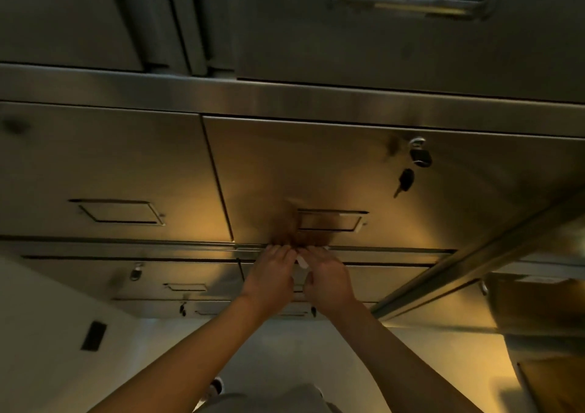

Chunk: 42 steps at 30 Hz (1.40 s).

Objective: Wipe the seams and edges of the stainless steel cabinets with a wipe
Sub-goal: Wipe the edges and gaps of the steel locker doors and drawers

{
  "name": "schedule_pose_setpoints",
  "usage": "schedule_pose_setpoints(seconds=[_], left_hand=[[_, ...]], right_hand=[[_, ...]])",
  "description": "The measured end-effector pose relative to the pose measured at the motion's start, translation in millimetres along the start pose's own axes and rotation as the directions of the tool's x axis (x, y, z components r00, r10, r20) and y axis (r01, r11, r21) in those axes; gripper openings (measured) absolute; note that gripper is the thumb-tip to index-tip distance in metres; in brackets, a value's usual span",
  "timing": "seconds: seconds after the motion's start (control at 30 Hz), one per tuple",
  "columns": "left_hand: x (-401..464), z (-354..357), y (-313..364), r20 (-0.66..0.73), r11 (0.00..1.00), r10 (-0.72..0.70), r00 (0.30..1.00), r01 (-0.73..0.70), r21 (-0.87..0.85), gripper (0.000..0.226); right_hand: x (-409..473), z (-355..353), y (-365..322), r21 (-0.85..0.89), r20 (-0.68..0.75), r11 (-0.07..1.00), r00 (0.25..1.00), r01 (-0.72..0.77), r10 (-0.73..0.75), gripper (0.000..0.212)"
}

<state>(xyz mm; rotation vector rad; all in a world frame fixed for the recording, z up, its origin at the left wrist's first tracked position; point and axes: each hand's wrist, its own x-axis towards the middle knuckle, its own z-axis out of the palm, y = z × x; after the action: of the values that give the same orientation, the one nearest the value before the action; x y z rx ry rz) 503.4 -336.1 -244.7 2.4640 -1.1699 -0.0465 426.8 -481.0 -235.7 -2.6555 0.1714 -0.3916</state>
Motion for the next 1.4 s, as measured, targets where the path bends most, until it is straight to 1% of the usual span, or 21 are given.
schedule_pose_setpoints(seconds=[0.1,0.23,0.33,0.4,0.53,0.6,0.67,0.73,0.83,0.93,0.97,1.1,1.2,1.4], left_hand=[[-14.6,-9.3,-24.2,-0.034,0.999,-0.033,0.999,0.034,0.035,0.052],[-30.0,-22.7,-49.6,-0.083,0.997,-0.037,0.996,0.042,0.065,0.051],[-35.7,-29.8,-63.2,-0.067,0.997,-0.021,0.998,0.026,0.078,0.051],[-39.8,-29.7,-69.9,-0.062,0.996,-0.042,0.997,0.047,0.076,0.046],[-49.0,-25.1,-74.3,-0.045,0.994,-0.093,0.995,0.096,0.062,0.06],[-50.0,-23.3,-72.6,-0.03,0.993,-0.093,0.995,0.095,0.068,0.06],[-49.2,-23.1,-69.4,-0.029,0.991,-0.123,0.992,0.124,0.052,0.061],[-48.7,-24.1,-66.3,-0.035,0.989,-0.146,0.989,0.147,0.028,0.062],[-45.4,-27.1,-59.0,-0.062,0.993,-0.121,0.991,0.12,-0.016,0.06],[-36.6,-30.1,-44.3,-0.075,0.996,-0.085,0.994,0.084,-0.017,0.056],[-33.0,-29.7,-38.4,-0.072,0.997,-0.078,0.994,0.077,-0.012,0.057],[-17.0,-20.1,-12.9,-0.035,0.999,-0.051,0.998,0.051,-0.002,0.056],[-2.5,-8.3,10.4,-0.003,1.0,-0.023,1.0,0.023,0.003,0.056],[25.2,15.1,61.1,0.017,1.0,0.007,1.0,-0.007,0.025,0.059]], right_hand=[[8.9,13.1,-24.7,0.004,0.001,0.997,0.997,0.071,-0.071,0.062],[17.9,30.8,-47.3,0.028,0.043,0.995,0.994,0.097,-0.098,0.063],[21.6,40.6,-57.8,0.007,0.075,0.992,0.989,0.127,-0.127,0.066],[24.4,45.2,-63.9,0.035,0.081,0.991,0.988,0.131,-0.134,0.066],[27.4,48.2,-71.6,0.091,0.067,0.987,0.988,0.131,-0.137,0.065],[26.7,46.5,-71.6,0.104,0.039,0.984,0.988,0.142,-0.147,0.061],[25.5,44.0,-69.1,0.106,0.0,0.981,0.987,0.16,-0.161,0.058],[25.1,42.3,-66.3,0.117,-0.003,0.98,0.987,0.162,-0.163,0.062],[22.6,44.6,-58.0,0.131,0.044,0.984,0.991,0.121,-0.128,0.065],[20.3,43.0,-43.3,0.139,0.116,0.988,0.99,0.069,-0.085,0.066],[18.9,40.4,-37.4,0.139,0.119,0.988,0.99,0.061,-0.078,0.067],[10.3,24.3,-11.5,0.117,0.046,0.991,0.997,0.06,-0.066,0.069],[0.8,8.9,13.3,0.087,0.005,0.995,0.999,0.037,-0.038,0.067],[-16.8,-19.0,60.6,0.125,0.013,0.992,1.0,-0.021,0.02,0.064]])
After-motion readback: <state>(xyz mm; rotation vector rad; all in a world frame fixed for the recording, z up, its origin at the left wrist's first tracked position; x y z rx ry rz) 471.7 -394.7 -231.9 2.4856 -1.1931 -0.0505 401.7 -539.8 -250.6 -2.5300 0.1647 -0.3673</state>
